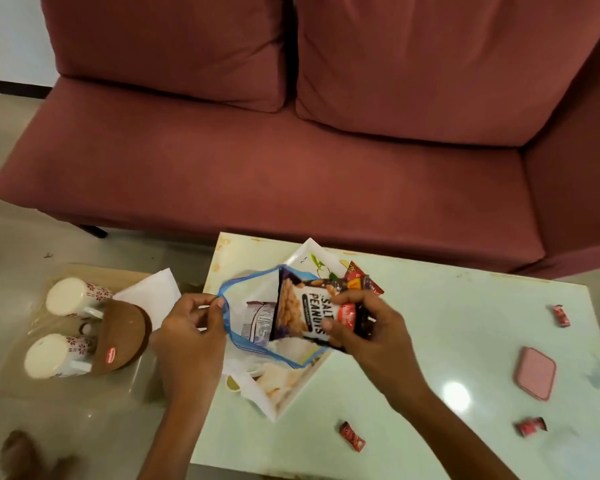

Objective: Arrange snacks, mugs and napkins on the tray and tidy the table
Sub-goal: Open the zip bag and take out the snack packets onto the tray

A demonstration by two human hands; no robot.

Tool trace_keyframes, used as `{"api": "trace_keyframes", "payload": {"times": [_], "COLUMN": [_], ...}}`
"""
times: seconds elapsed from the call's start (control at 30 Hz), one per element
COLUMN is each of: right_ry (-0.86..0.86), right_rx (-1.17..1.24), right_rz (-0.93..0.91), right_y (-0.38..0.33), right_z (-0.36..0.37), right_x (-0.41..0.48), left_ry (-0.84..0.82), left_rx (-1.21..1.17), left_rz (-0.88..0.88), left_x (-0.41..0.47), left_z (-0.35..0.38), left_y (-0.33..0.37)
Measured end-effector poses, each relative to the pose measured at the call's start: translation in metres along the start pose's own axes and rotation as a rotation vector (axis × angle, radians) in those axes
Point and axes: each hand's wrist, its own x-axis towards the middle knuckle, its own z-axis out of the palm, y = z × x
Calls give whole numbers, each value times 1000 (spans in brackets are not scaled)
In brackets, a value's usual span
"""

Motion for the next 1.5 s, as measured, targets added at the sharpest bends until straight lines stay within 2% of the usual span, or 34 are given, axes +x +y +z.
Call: {"api": "trace_keyframes", "payload": {"times": [0.13, 0.2, 0.3, 0.47, 0.67, 0.77, 0.97, 1.2, 1.3, 1.4, 1.5], "right_ry": [50, 45, 35, 199, 235, 190, 78, 52, 82, 181, 368], "right_rx": [-98, -128, -119, -327, -601, -643, -708, -759, -689, -604, -504], "right_rz": [-169, -187, -133, 99, 80, 94, 125, 181, 206, 118, -222], "right_y": [-19, -21, -4, 53, 126, 156, 190, 208, 197, 164, 111], "right_z": [-26, -40, -59, -72, -68, -64, -61, -66, -68, -61, -44], "right_x": [26, 48, 86, 151, 212, 232, 258, 278, 272, 249, 202], "left_ry": [57, 75, 97, 106, 124, 105, 79, 42, 58, 56, 50], "left_rx": [51, 56, 61, -84, -183, -239, -314, -346, -352, -346, -320], "left_rz": [22, 27, 38, -33, -68, -127, -92, -109, -78, -91, -86], "left_x": [7, 9, 13, 22, 39, 44, 44, 46, 39, 32, 24], "left_z": [-3, -4, -1, 10, 21, 25, 34, 40, 40, 38, 35], "left_y": [1, 0, -5, -21, -52, -60, -62, -62, -52, -44, -34]}}
